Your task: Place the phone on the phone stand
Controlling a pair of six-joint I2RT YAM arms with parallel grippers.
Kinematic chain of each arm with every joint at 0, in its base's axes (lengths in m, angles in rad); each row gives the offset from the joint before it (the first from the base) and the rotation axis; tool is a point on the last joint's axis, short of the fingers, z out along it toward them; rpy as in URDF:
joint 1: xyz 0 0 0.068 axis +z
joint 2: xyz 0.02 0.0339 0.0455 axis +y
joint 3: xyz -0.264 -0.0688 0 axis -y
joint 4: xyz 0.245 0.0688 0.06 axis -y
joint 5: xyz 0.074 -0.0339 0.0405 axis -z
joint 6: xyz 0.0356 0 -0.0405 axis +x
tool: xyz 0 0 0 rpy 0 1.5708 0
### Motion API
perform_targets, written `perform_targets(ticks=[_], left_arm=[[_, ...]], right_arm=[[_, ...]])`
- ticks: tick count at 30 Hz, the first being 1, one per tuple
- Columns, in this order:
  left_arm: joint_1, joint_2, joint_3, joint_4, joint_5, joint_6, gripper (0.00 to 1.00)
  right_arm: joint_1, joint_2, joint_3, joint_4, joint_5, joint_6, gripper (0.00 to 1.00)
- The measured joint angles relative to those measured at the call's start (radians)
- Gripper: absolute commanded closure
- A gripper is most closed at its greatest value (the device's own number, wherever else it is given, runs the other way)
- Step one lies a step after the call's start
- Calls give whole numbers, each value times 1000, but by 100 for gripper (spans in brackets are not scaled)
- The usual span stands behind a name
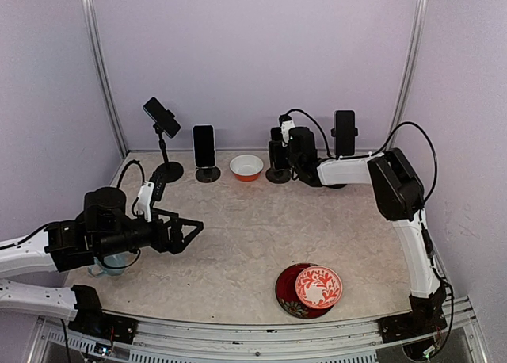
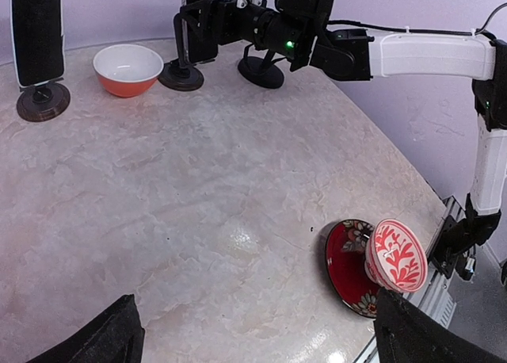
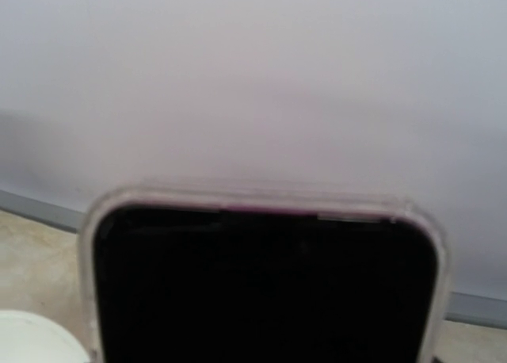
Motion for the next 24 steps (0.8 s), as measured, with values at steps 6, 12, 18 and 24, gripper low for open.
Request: perform_targets(ticks=[6,12,18,24], left_arm=[[0,3,6,0,-1,0,1],[0,-4,6,0,-1,0,1],[0,-6,6,0,-1,0,1],[0,-6,7,0,-1,0,1]], right_arm=[[0,10,18,-3,-23,19,54],[0,18,31,-10,-33,24,49],[0,21,47,-36,-38,25,25],[0,14,47,-51,-50,31,0]])
